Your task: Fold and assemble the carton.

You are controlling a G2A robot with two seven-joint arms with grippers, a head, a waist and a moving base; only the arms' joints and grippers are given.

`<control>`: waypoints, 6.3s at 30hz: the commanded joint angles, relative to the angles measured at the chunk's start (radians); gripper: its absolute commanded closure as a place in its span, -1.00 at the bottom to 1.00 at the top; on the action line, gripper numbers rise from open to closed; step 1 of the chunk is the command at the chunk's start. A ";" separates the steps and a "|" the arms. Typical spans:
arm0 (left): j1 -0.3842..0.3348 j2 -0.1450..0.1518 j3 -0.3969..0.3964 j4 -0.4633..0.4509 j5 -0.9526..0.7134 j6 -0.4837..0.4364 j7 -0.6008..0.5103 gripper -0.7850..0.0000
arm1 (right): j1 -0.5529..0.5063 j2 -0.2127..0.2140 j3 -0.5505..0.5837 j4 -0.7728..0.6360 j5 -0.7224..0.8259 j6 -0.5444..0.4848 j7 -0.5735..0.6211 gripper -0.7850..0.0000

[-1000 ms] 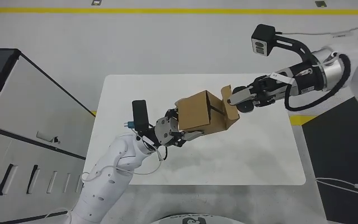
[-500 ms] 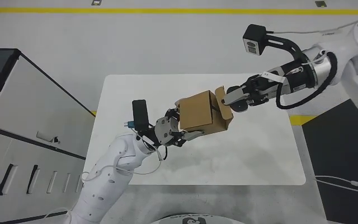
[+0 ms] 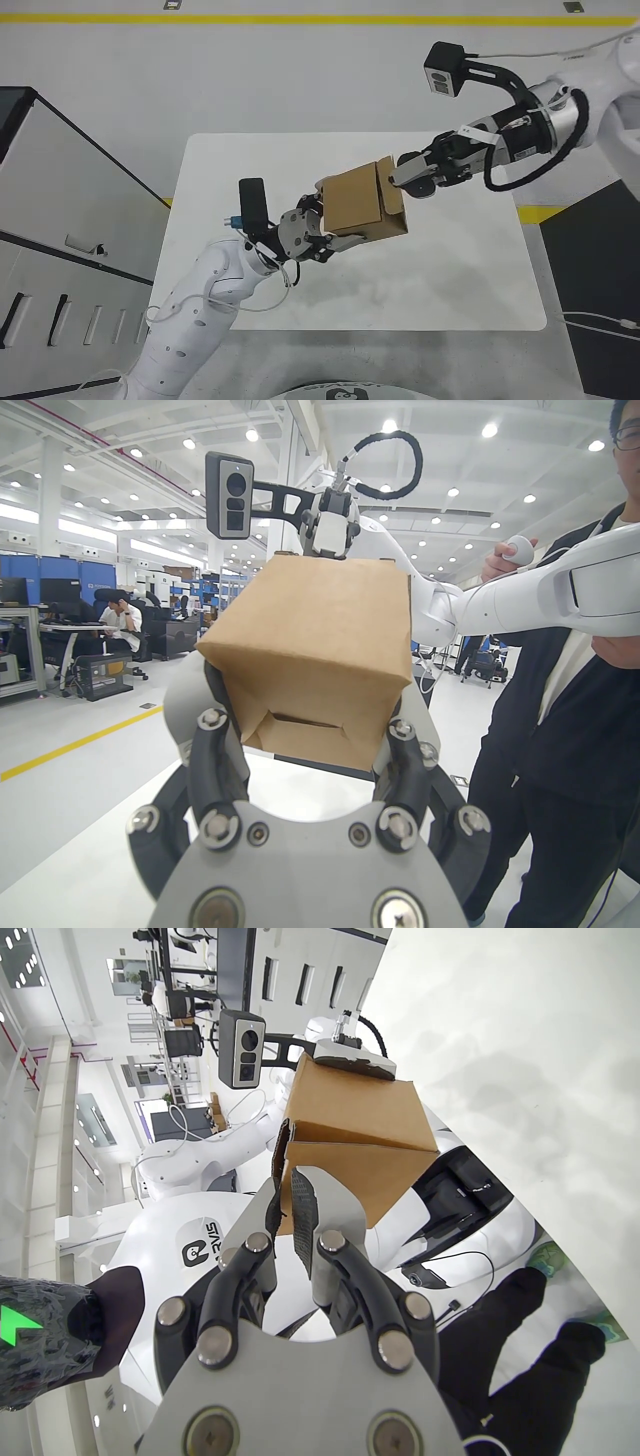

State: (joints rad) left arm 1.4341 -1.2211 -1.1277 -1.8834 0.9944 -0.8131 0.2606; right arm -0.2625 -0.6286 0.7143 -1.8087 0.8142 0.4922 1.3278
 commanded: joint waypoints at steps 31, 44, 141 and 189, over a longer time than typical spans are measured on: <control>0.019 0.004 0.006 -0.021 0.000 0.003 0.005 1.00 | -0.002 -0.024 0.003 0.002 0.002 0.000 -0.011 0.86; 0.029 0.007 0.003 -0.031 -0.012 -0.001 0.005 1.00 | -0.035 -0.026 0.040 -0.019 0.012 -0.013 -0.038 1.00; 0.062 0.019 -0.015 -0.065 0.031 0.041 0.015 1.00 | -0.035 0.025 0.095 -0.110 -0.050 0.045 -0.045 0.36; 0.069 0.027 -0.015 -0.076 0.055 0.048 0.021 1.00 | 0.078 0.056 -0.054 -0.098 -0.016 0.045 -0.045 0.78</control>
State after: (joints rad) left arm 1.5034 -1.1945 -1.1422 -1.9594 1.0492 -0.7651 0.2813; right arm -0.1852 -0.5710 0.6614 -1.9079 0.7976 0.5376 1.2824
